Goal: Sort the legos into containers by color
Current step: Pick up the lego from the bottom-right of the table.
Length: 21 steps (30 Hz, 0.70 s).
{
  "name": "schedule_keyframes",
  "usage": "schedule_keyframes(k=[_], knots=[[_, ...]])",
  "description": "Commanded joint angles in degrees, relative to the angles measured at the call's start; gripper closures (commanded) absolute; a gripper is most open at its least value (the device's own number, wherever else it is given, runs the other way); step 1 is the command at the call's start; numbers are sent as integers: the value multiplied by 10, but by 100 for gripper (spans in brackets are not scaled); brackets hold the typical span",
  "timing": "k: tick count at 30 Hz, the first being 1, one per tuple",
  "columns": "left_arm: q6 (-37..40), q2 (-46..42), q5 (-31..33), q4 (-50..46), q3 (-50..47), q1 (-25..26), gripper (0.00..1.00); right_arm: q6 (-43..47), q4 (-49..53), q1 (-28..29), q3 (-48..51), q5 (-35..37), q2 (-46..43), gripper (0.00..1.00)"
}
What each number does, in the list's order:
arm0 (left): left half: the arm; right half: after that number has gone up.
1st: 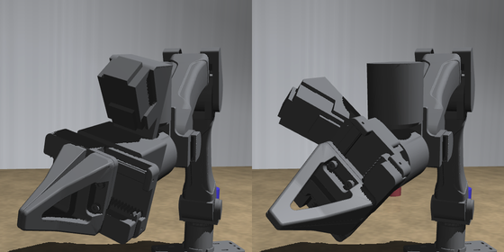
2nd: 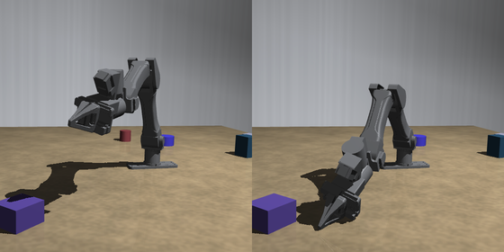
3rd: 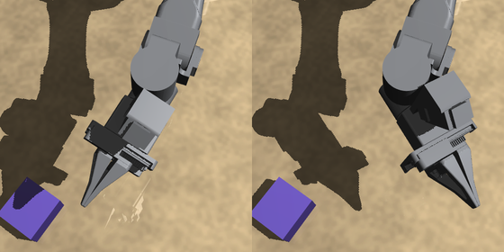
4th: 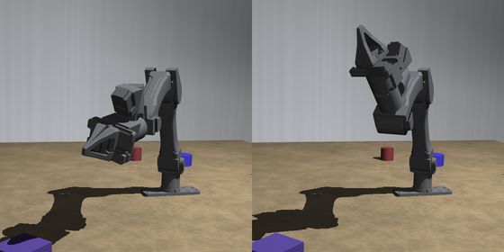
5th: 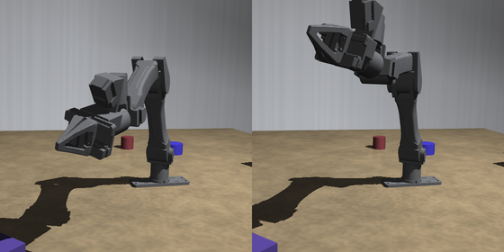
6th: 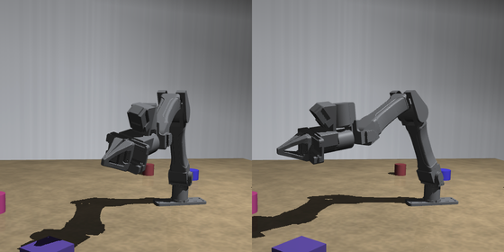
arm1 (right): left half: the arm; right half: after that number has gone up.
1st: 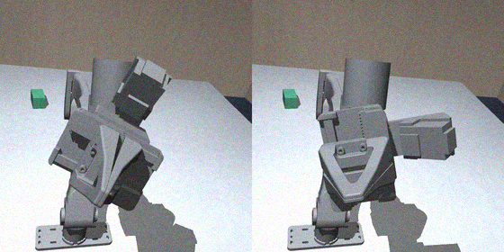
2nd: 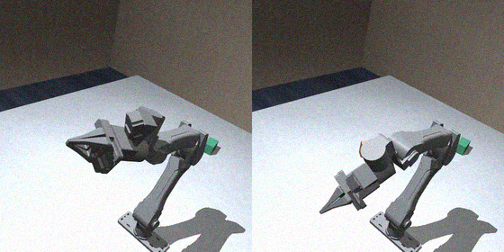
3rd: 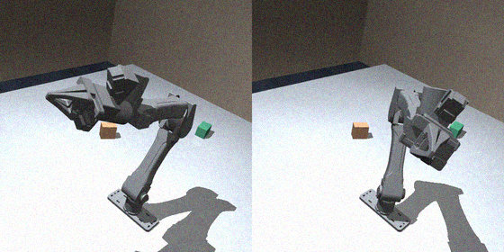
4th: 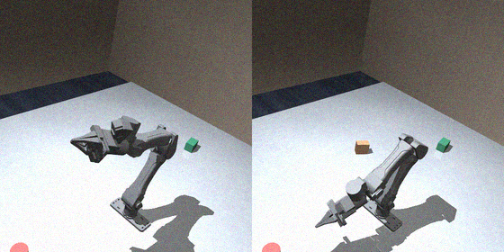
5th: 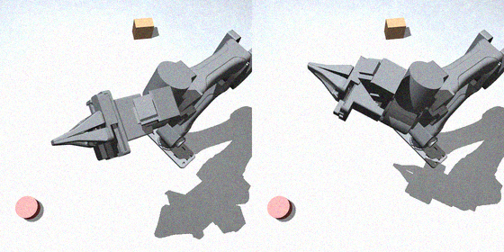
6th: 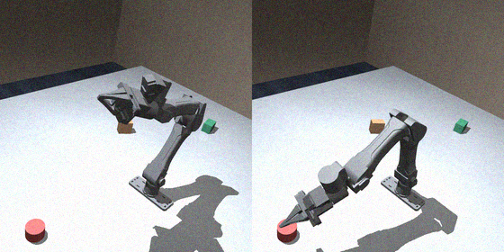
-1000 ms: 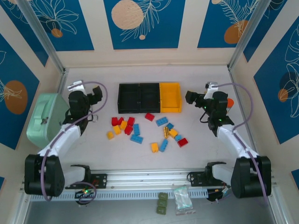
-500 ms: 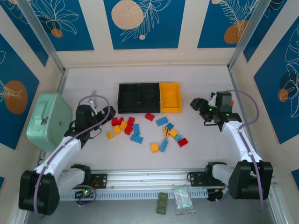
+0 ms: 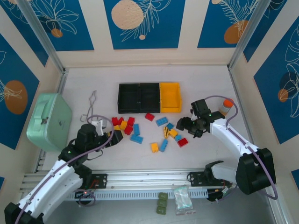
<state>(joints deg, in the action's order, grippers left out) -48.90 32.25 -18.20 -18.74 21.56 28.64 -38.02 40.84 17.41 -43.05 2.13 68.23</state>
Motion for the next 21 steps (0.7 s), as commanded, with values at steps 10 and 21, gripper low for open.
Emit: schedule_keyframes(k=[10, 21], knots=[[-26, 96, 54, 76, -1, 94, 27, -77, 42, 52, 63, 38, -25, 30], [-38, 119, 83, 88, 5, 133, 26, -109, 23, 99, 84, 36, -25, 34]])
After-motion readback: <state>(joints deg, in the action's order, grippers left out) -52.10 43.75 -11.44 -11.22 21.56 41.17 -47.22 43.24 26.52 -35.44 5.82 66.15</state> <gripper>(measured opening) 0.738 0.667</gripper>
